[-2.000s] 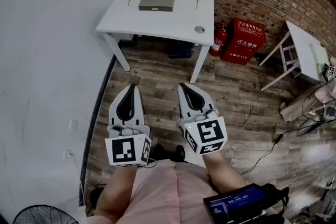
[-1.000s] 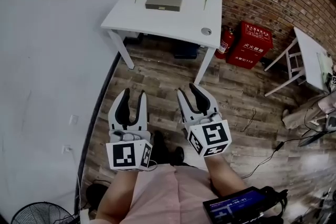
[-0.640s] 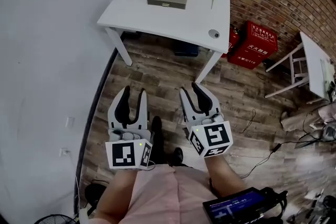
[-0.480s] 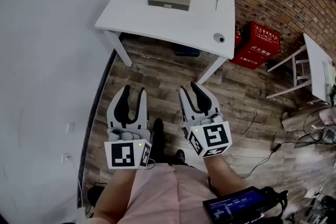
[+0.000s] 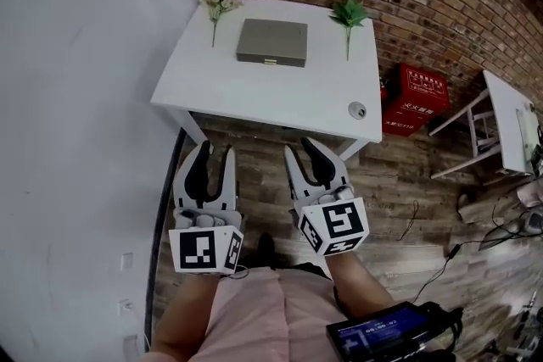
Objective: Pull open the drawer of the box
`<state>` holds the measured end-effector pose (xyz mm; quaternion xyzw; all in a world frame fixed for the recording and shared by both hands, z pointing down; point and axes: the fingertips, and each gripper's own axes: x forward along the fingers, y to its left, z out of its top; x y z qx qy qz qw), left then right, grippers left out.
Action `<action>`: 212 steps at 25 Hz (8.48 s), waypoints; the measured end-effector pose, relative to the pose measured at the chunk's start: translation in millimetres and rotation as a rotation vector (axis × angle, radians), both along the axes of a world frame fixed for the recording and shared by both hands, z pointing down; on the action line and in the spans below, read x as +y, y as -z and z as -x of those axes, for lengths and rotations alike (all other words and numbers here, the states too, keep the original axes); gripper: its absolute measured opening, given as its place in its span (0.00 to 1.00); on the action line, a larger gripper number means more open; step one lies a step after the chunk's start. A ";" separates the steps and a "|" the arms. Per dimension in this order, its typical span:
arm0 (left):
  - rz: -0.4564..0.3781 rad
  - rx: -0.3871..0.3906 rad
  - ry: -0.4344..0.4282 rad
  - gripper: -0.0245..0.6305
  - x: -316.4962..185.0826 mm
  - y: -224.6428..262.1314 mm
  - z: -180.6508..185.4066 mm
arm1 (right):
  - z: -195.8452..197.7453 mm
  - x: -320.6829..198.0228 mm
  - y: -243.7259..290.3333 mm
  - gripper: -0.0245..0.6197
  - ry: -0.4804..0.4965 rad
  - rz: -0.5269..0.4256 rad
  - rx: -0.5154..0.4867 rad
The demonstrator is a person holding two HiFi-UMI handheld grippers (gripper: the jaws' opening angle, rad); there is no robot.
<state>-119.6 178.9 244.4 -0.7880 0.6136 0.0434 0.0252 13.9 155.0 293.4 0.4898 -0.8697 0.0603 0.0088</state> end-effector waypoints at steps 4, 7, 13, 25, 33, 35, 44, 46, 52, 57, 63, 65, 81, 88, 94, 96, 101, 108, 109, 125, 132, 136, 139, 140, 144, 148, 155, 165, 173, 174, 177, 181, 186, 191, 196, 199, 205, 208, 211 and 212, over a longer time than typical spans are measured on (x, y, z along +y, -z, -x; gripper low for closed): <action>-0.015 -0.005 -0.036 0.25 -28.4 6.6 1.0 | 1.5 -24.7 7.5 0.22 -0.033 -0.015 -0.003; 0.000 -0.009 -0.059 0.24 -45.5 1.2 0.6 | 1.0 -39.6 4.6 0.22 -0.058 -0.007 -0.007; 0.052 -0.017 -0.098 0.23 -73.3 -16.8 -10.8 | -10.7 -62.2 -9.9 0.21 -0.098 0.035 -0.015; 0.109 -0.046 -0.123 0.23 -169.2 -55.8 -17.7 | -19.2 -158.3 -53.7 0.21 -0.125 0.104 -0.041; 0.116 -0.070 -0.103 0.23 -257.0 -47.3 -19.9 | -18.2 -251.6 -49.8 0.20 -0.100 0.118 -0.067; 0.106 -0.079 -0.100 0.23 -275.5 -41.6 -23.1 | -19.0 -271.8 -44.8 0.20 -0.091 0.109 -0.073; 0.009 -0.100 -0.069 0.22 -322.8 -1.7 -24.2 | -16.1 -334.4 -4.4 0.20 -0.054 0.016 -0.089; -0.003 -0.098 -0.058 0.22 -329.6 3.3 -19.3 | -11.9 -343.6 3.0 0.20 -0.044 0.002 -0.091; -0.004 -0.097 -0.051 0.22 -350.4 5.5 -9.7 | -2.6 -365.4 0.8 0.20 -0.037 0.017 -0.092; 0.028 -0.100 -0.075 0.22 -368.2 -9.7 -0.3 | 5.4 -380.8 -17.2 0.21 -0.054 0.074 -0.106; 0.097 -0.083 -0.103 0.22 -383.7 -35.9 12.7 | 14.6 -386.2 -57.5 0.21 -0.081 0.180 -0.102; 0.125 -0.077 -0.110 0.21 -387.3 -47.4 16.2 | 17.1 -383.0 -74.4 0.21 -0.088 0.219 -0.097; 0.306 -0.071 -0.181 0.21 -386.3 -132.2 14.2 | 27.9 -337.9 -207.9 0.21 -0.136 0.546 -0.168; 0.323 -0.074 -0.180 0.21 -392.3 -140.2 18.8 | 26.5 -344.6 -220.5 0.20 -0.160 0.626 -0.253; 0.322 -0.075 -0.175 0.21 -401.3 -139.6 22.9 | 29.6 -353.8 -230.8 0.22 -0.154 0.787 -0.396; 0.323 -0.076 -0.172 0.21 -404.2 -138.6 23.8 | 29.2 -357.7 -231.9 0.22 -0.152 0.822 -0.423; 0.327 -0.078 -0.159 0.21 -409.6 -138.4 31.2 | 32.5 -364.2 -232.7 0.22 -0.126 0.874 -0.489; 0.332 -0.073 -0.151 0.21 -411.6 -139.7 37.0 | 38.8 -366.0 -233.6 0.21 -0.091 0.926 -0.576; 0.333 -0.074 -0.150 0.21 -411.8 -139.9 37.4 | 39.6 -365.7 -233.9 0.20 -0.088 0.933 -0.601; 0.330 -0.071 -0.143 0.21 -409.2 -140.1 40.5 | 37.4 -367.8 -241.9 0.11 -0.068 1.001 -0.796; 0.328 -0.074 -0.137 0.21 -407.3 -138.9 40.9 | 37.8 -365.0 -242.4 0.10 -0.070 1.004 -0.814; 0.321 -0.073 -0.135 0.21 -406.8 -137.6 40.2 | 38.1 -363.4 -243.4 0.10 -0.071 1.004 -0.811; 0.316 -0.073 -0.134 0.21 -406.1 -136.5 39.4 | 38.2 -361.2 -243.8 0.10 -0.070 1.005 -0.806; 0.315 -0.072 -0.134 0.21 -406.0 -136.3 39.3 | 38.6 -360.5 -243.9 0.10 -0.069 1.005 -0.805; 0.312 -0.070 -0.135 0.21 -405.3 -136.9 39.2 | 40.2 -358.3 -244.9 0.10 -0.070 1.006 -0.803; 0.308 -0.069 -0.137 0.21 -404.9 -136.4 37.8 | 40.4 -356.2 -245.9 0.10 -0.071 1.009 -0.801; 0.300 -0.067 -0.136 0.21 -403.4 -136.8 34.4 | 40.3 -352.6 -248.4 0.10 -0.072 1.010 -0.797; 0.279 -0.065 -0.099 0.21 -391.4 -130.8 29.7 | 39.6 -346.9 -250.2 0.10 -0.060 1.014 -0.785; 0.278 -0.063 -0.065 0.21 -372.2 -124.3 26.4 | 39.3 -345.9 -248.2 0.10 -0.031 1.030 -0.780; 0.278 -0.064 -0.063 0.21 -370.5 -122.4 27.0 | 39.0 -346.2 -246.7 0.10 -0.029 1.028 -0.777; 0.277 -0.067 -0.061 0.21 -363.3 -118.9 29.8 | 38.8 -344.7 -244.7 0.10 -0.029 1.024 -0.775; 0.268 -0.071 -0.069 0.21 -354.4 -112.7 33.3 | 38.2 -341.5 -244.2 0.10 -0.038 1.020 -0.782; 0.267 -0.074 -0.066 0.21 -347.0 -109.1 40.6 | 39.4 -336.6 -243.4 0.10 -0.041 1.018 -0.777; 0.267 -0.078 -0.071 0.21 -344.0 -109.7 42.7 | 38.8 -332.0 -244.0 0.10 -0.044 1.014 -0.782; 0.268 -0.078 -0.082 0.21 -340.2 -111.7 39.8 | 39.4 -325.6 -244.9 0.10 -0.046 1.014 -0.785; 0.268 -0.079 -0.090 0.21 -339.6 -109.9 36.7 | 38.5 -323.5 -244.1 0.10 -0.050 1.016 -0.789; 0.265 -0.081 -0.096 0.21 -339.1 -108.6 35.7 | 38.9 -318.3 -244.7 0.10 -0.054 1.020 -0.795; 0.263 -0.081 -0.099 0.21 -337.1 -109.1 34.7 | 38.8 -315.1 -245.3 0.10 -0.053 1.020 -0.797; 0.262 -0.082 -0.101 0.21 -333.8 -108.1 33.9 | 38.7 -310.8 -245.0 0.10 -0.054 1.023 -0.796; 0.262 -0.083 -0.102 0.21 -332.8 -107.8 34.0 | 38.9 -309.4 -245.0 0.10 -0.054 1.024 -0.796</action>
